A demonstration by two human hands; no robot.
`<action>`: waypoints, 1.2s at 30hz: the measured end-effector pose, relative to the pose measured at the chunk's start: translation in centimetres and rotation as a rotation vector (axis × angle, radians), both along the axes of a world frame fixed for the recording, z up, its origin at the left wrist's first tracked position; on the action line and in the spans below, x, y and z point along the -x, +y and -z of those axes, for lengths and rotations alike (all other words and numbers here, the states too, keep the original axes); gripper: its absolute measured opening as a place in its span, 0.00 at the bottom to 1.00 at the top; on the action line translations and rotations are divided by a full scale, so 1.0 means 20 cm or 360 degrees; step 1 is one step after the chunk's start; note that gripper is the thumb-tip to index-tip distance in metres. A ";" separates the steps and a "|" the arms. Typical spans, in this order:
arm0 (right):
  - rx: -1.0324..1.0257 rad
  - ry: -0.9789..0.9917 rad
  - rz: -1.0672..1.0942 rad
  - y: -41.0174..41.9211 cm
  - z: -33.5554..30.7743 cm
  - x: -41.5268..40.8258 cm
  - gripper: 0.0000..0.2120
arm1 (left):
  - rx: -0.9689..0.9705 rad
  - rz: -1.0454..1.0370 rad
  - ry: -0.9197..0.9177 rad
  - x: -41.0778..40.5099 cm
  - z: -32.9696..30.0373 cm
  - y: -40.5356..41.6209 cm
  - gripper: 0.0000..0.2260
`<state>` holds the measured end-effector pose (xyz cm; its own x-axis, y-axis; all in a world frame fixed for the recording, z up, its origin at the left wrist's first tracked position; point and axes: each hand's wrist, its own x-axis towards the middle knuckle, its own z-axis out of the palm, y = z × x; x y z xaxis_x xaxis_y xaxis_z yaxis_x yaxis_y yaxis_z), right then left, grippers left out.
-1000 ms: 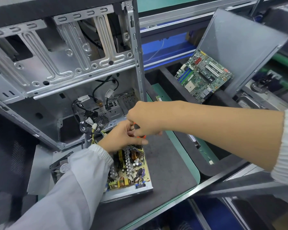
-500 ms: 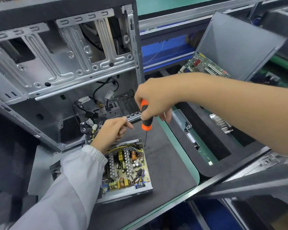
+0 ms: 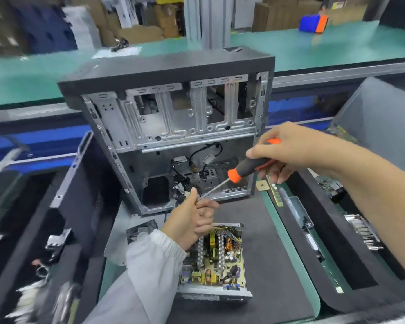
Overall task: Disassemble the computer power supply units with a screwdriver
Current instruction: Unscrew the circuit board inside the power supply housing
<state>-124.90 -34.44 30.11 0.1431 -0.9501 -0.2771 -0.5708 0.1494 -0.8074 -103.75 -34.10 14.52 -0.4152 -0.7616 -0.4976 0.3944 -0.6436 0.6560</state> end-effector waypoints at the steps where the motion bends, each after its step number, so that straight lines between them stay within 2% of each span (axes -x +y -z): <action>1: -0.0017 -0.0073 0.0019 0.02 0.03 0.00 0.10 | -0.0008 -0.0083 0.0063 -0.02 -0.01 0.02 0.22; 4: -0.0012 -0.0231 0.0079 0.09 0.16 -0.01 0.06 | 0.0045 -0.0379 0.0079 -0.11 -0.04 0.05 0.12; 6: -0.0027 -0.0390 0.0138 0.15 0.28 -0.01 0.04 | 0.0137 -0.0570 -0.0047 -0.18 -0.04 0.07 0.11; 7: -0.0059 -0.0444 0.0137 0.17 0.34 -0.01 0.07 | 0.0188 -0.0632 -0.0137 -0.22 -0.04 0.08 0.11; 11: -0.0524 -0.0690 0.0151 0.22 0.61 -0.06 0.14 | 0.0305 -0.0683 -0.0399 -0.32 -0.05 0.12 0.12; 13: -0.0787 -0.0993 0.0283 0.22 0.71 -0.09 0.15 | 0.0308 -0.0722 -0.0497 -0.39 -0.04 0.15 0.11; 15: -0.1037 -0.1359 0.0469 0.22 0.77 -0.11 0.12 | 0.0298 -0.0797 -0.0630 -0.47 -0.01 0.19 0.12; 17: -0.1252 -0.1540 0.0539 0.24 0.82 -0.11 0.11 | 0.0259 -0.0946 -0.0694 -0.56 0.03 0.24 0.13; 20: -0.1441 -0.1661 0.0364 0.27 0.87 -0.15 0.18 | 0.0215 -0.1112 -0.0799 -0.67 0.13 0.33 0.16; 21: -0.1440 -0.1707 0.0255 0.28 0.88 -0.16 0.25 | 0.0208 -0.1127 -0.0861 -0.69 0.16 0.35 0.17; 22: -0.1435 -0.1728 0.0156 0.29 0.89 -0.19 0.31 | 0.0208 -0.1155 -0.0921 -0.71 0.20 0.38 0.18; 23: -0.1408 -0.1732 0.0105 0.30 0.90 -0.21 0.32 | 0.0208 -0.1171 -0.0985 -0.73 0.25 0.40 0.19; 26: -0.1321 -0.1650 0.0070 0.29 0.93 -0.29 0.15 | 0.0222 -0.1165 -0.1120 -0.75 0.38 0.44 0.20; 29: -0.1067 -0.1469 0.0195 0.29 0.97 -0.32 0.08 | 0.0240 -0.1048 -0.1201 -0.74 0.51 0.46 0.20; 33: -0.0869 -0.1264 0.0264 0.33 1.00 -0.34 0.10 | 0.0278 -0.1000 -0.1119 -0.72 0.60 0.49 0.17; 36: -0.0820 -0.1205 0.0348 0.37 1.03 -0.35 0.11 | 0.0330 -0.1052 -0.0932 -0.73 0.60 0.51 0.09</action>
